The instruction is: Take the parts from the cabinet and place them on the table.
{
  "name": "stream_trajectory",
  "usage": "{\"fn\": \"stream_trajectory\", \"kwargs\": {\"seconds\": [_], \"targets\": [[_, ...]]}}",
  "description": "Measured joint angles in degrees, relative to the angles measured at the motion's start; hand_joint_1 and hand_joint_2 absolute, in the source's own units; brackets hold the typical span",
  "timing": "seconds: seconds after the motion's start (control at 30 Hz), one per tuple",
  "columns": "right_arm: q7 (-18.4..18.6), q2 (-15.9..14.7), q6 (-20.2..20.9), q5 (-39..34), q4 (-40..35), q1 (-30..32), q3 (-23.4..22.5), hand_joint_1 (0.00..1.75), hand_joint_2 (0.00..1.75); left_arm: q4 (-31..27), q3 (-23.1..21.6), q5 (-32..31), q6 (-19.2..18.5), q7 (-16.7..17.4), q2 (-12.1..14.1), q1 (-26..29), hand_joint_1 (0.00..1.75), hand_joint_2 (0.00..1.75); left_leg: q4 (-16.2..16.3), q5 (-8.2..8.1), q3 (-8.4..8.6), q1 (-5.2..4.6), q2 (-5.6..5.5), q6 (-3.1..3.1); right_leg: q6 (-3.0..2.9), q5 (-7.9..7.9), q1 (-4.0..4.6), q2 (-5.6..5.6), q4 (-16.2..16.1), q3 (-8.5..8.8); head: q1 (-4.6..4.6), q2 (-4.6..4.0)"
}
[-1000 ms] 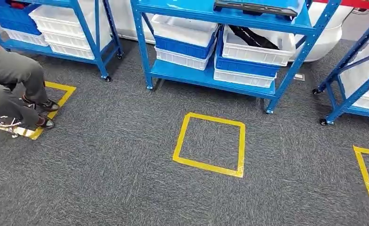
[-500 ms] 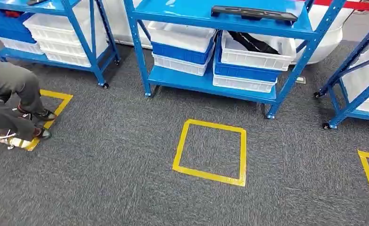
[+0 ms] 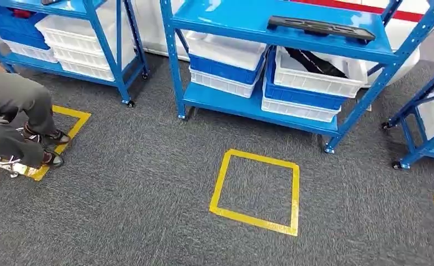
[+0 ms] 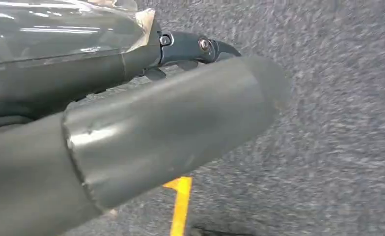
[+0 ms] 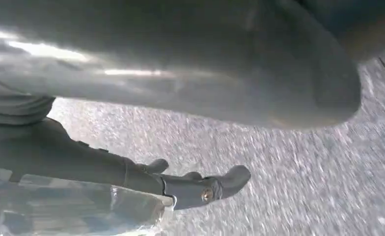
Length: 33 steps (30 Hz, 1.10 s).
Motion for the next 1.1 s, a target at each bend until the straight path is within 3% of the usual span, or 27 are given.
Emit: {"fn": "stream_trajectory", "kwargs": {"seconds": [0.03, 0.07, 0.1, 0.13, 0.17, 0.2, 0.23, 0.27, 0.33, 0.37, 0.4, 0.43, 0.47, 0.5, 0.53, 0.57, 0.63, 0.67, 0.7, 0.77, 0.83, 0.87, 0.9, 0.97, 1.0, 1.03, 1.1], "targets": [[0.0, 0.11, 0.0, 0.0, 0.0, -0.24, 0.0, 0.0, 0.0, -0.02, 0.0, 0.0, 0.0, 0.0, 0.07, -0.03, 0.0, 0.0, -0.24, -0.82, -0.03, -0.07, -0.11, -0.46, -1.34, -1.48, 0.13, -0.17, -0.25, 0.31, 0.13, 0.0], [0.0, 0.02, 0.0, 0.0, -0.02, -0.36, 0.0, 0.0, 0.0, -0.02, 0.04, 0.0, -0.02, 0.02, -0.04, -0.04, 0.0, 0.0, -0.79, -1.2, 0.49, -0.02, -0.04, -1.0, -1.71, -1.32, 0.7, -0.07, -0.46, 0.84, 0.07, 0.0], [0.0, 0.04, 0.0, 0.02, -0.04, -0.29, 0.0, 0.0, 0.0, 0.0, 0.07, 0.0, -0.02, 0.02, -0.04, 0.0, 0.0, 0.0, 0.17, -0.51, 1.58, -0.03, 0.11, -1.2, -2.34, -0.88, 0.32, 0.09, -1.26, 1.01, 0.09, 0.0], [0.0, 0.02, 0.0, 0.11, -0.04, -0.31, 0.0, 0.0, 0.0, -0.02, 0.09, 0.0, 0.0, 0.02, -0.07, -0.15, 0.0, 0.0, -0.12, -0.92, 2.33, -0.01, 0.19, -1.56, -2.87, -0.22, 0.05, 0.07, -1.47, 1.84, 0.26, 0.0], [0.02, 0.09, 0.0, 0.22, -0.07, -0.38, 0.0, 0.0, 0.0, -0.04, 0.11, 0.0, 0.0, 0.02, 0.0, -0.29, 0.0, 0.0, 0.67, -1.58, 1.95, 0.15, 0.33, -1.94, -3.21, -0.09, -0.62, 0.16, -1.55, 3.47, 0.29, 0.0], [0.13, -0.09, -0.02, 0.35, -0.07, -0.49, 0.0, 0.0, 0.0, -0.04, 0.11, 0.02, 0.02, 0.0, -0.13, -0.39, 0.0, 0.0, 3.66, -1.4, 0.66, 0.22, 0.55, -2.2, -3.65, -0.36, -0.67, 0.09, -1.58, 4.05, 0.07, 0.0], [0.2, -0.13, -0.15, 0.68, -0.07, -0.6, 0.0, 0.0, 0.0, -0.04, 0.07, 0.04, 0.0, 0.0, -0.15, -0.53, 0.0, 0.0, 7.98, -1.52, -2.1, 0.48, 0.61, -2.46, -3.95, -0.61, -0.65, 0.09, -1.58, 4.29, -0.09, 0.0], [0.28, -0.06, -0.17, 0.9, -0.07, -0.7, 0.02, 0.0, 1.75, -0.04, 0.09, 0.2, 0.0, 0.02, -0.15, -0.51, 0.0, 0.0, 11.86, -2.76, -5.1, 0.7, 0.62, -2.82, -4.13, -1.0, -0.65, 0.14, -1.58, 4.57, 0.05, 0.0], [0.66, 0.09, -0.04, 0.79, -0.07, -0.63, 0.02, 0.0, 1.75, -0.04, 0.31, 0.44, 0.0, 0.02, -0.13, -0.29, 0.0, 0.0, 15.76, -7.63, -9.78, 1.14, 0.65, -3.74, -4.04, -1.67, -0.75, 0.38, -1.57, 5.36, -0.09, 0.0], [0.9, 0.2, 0.24, 0.37, -0.07, -0.45, 0.02, 0.0, 1.75, -0.04, 0.53, 0.46, 0.0, 0.02, -0.13, -0.27, 0.0, 0.0, 14.94, -8.24, -10.99, 1.43, 0.68, -4.11, -3.82, -2.25, -0.88, 0.53, -1.57, 6.01, -0.09, 0.0], [1.07, 0.26, 0.35, -0.18, -0.07, -0.36, 0.0, 0.0, 0.0, -0.04, 0.63, 0.44, 0.02, 0.02, -0.09, -0.22, 0.0, 0.0, 12.66, -6.98, -11.16, 1.65, 0.74, -4.22, -3.57, -2.81, -1.02, 0.63, -1.57, 6.74, -0.11, 0.0], [1.16, 0.31, 0.46, -0.61, -0.07, -0.36, -0.02, 0.0, 0.0, -0.04, 0.66, 0.42, 0.02, 0.02, -0.07, -0.19, 0.0, 0.0, 8.82, -3.54, -10.64, 1.83, 0.8, -4.3, -3.31, -3.43, -1.14, 0.74, -1.57, 7.54, -0.09, 0.0], [1.2, 0.35, 0.52, -0.79, -0.07, -0.41, -0.04, 0.0, 0.0, -0.04, 0.66, 0.33, 0.02, 0.04, -0.07, -0.19, 0.0, 0.0, 4.51, 1.25, -9.85, 1.97, 0.82, -4.39, -2.99, -3.98, -1.27, 0.78, -1.58, 8.23, -0.11, 0.0], [1.22, 0.33, 0.55, -0.87, -0.04, -0.37, -0.07, 0.0, 0.0, -0.02, 0.66, 0.15, 0.0, 0.06, -0.07, -0.04, 0.0, 0.0, 2.57, 6.62, -9.22, 2.0, 0.79, -4.16, -2.61, -4.43, -1.22, 0.84, -1.68, 8.21, -0.04, 0.0], [1.27, 0.33, 0.55, -1.05, -0.04, -0.48, -0.11, 0.0, 0.0, -0.02, 0.63, -0.04, 0.0, 0.11, -0.04, 0.01, 0.0, 0.0, 2.73, 4.35, -9.65, 1.51, 0.86, -3.72, -2.09, -4.91, -0.99, 1.2, -1.41, 8.98, -0.11, 0.0], [1.29, 0.35, 0.55, -1.11, -0.07, -0.67, -0.13, 0.0, 0.0, -0.02, 0.63, -0.09, -0.07, 0.11, 0.0, -0.03, 0.0, 0.0, 2.8, 5.33, -9.01, 1.37, 0.74, -3.09, -1.6, -5.24, -0.79, 1.17, -1.49, 8.26, -0.02, 0.0], [1.33, 0.33, 0.44, -1.2, -0.13, -0.66, -0.48, 0.0, 0.0, -0.04, 0.7, -0.17, -0.09, 0.15, 0.0, 0.03, 0.0, 0.0, 2.68, 5.74, -8.93, 0.92, 0.78, -2.26, -1.0, -5.34, -0.81, 1.17, -2.19, 8.56, 0.05, 0.0], [1.33, 0.26, 0.35, -1.18, -0.22, -0.64, -0.66, 0.0, 0.0, -0.04, 0.68, -0.2, -0.15, 0.15, -0.09, -0.15, 0.0, 0.0, 1.26, 6.33, -8.22, 1.48, 1.04, -1.46, -0.54, -5.77, -0.29, 1.12, -2.22, 9.06, 0.05, 0.0], [1.29, 0.13, 0.31, -1.2, -0.24, -0.65, -0.87, 0.0, 0.0, -0.04, 0.68, -0.2, -0.2, 0.15, -0.11, -0.16, 0.0, 0.0, 0.58, 6.38, -7.58, 1.22, 1.22, -1.29, -0.53, -6.28, -0.67, 0.78, -1.08, 8.79, 0.22, 0.0], [1.27, 0.26, 0.31, -1.29, -0.24, -0.67, -1.05, 0.0, 0.0, -0.04, 0.68, -0.2, -0.2, 0.17, 0.04, -0.19, 0.0, 0.0, 0.22, 6.23, -7.12, 1.23, 1.61, -0.63, -1.21, -9.36, -0.71, 0.73, 6.76, 4.4, 0.33, 0.0], [1.25, 0.24, 0.31, -1.31, -0.22, -0.46, -1.25, 0.0, 0.0, -0.04, 0.68, -0.2, -0.2, 0.24, 0.04, -0.19, 0.0, 0.0, 0.23, 5.78, -6.93, 0.99, 1.85, -0.28, -1.04, -11.16, -0.68, 0.73, 14.81, -1.13, 0.35, 0.0], [1.25, 0.24, 0.33, -1.29, -0.22, -0.28, -1.42, 0.0, 0.0, -0.04, 0.68, -0.2, -0.2, 0.24, -0.02, -0.19, 0.0, 0.0, 0.23, 5.55, -6.74, 0.94, 1.85, -0.27, -0.61, -10.35, -0.7, 0.71, 15.28, -2.22, 0.33, 0.0], [1.27, 0.2, 0.33, -1.27, -0.22, -0.11, -1.46, 0.0, 0.0, -0.04, 0.7, -0.2, -0.2, 0.26, -0.04, -0.18, 0.0, 0.0, 0.23, 5.31, -6.43, 0.94, 1.88, -0.33, -0.01, -8.57, -0.71, 0.69, 13.07, -1.91, 0.4, 0.0], [1.25, 0.13, 0.37, -1.22, -0.24, -0.15, -1.51, 0.0, 0.0, -0.04, 0.7, -0.2, -0.2, 0.41, -0.11, -0.19, 0.0, 0.0, 0.24, 4.76, -5.57, 0.95, 2.13, -0.66, 1.06, -3.32, -0.71, -0.21, 3.43, 1.61, 0.46, 0.0], [1.25, 0.09, 0.37, -1.22, -0.24, -0.25, -1.53, 0.0, 0.0, -0.04, 0.7, -0.2, -0.2, 0.5, -0.13, -0.18, 0.0, 0.0, 0.23, 4.46, -5.29, 0.84, 2.35, -0.94, 0.9, -1.37, -0.69, -1.88, -1.13, 3.28, 0.48, 0.0], [1.25, 0.09, 0.42, -1.22, -0.24, -0.35, -1.53, 0.0, 0.0, -0.04, 0.7, -0.2, -0.2, 0.59, -0.13, -0.19, 0.0, 0.0, 0.46, 3.85, -4.86, 0.29, 2.43, -1.42, 0.2, -0.85, -0.14, -2.19, -1.8, 3.15, 0.44, 0.0], [1.2, 0.11, 0.46, -1.33, -0.28, -0.43, -1.55, 0.0, 0.0, -0.04, 0.7, -0.37, -0.22, 0.59, -0.13, -0.33, 0.0, 0.0, 0.12, 3.14, -4.58, 0.32, 2.8, -2.04, -1.16, -1.17, -0.2, -1.26, -1.93, 3.33, 0.26, 0.0]]}}
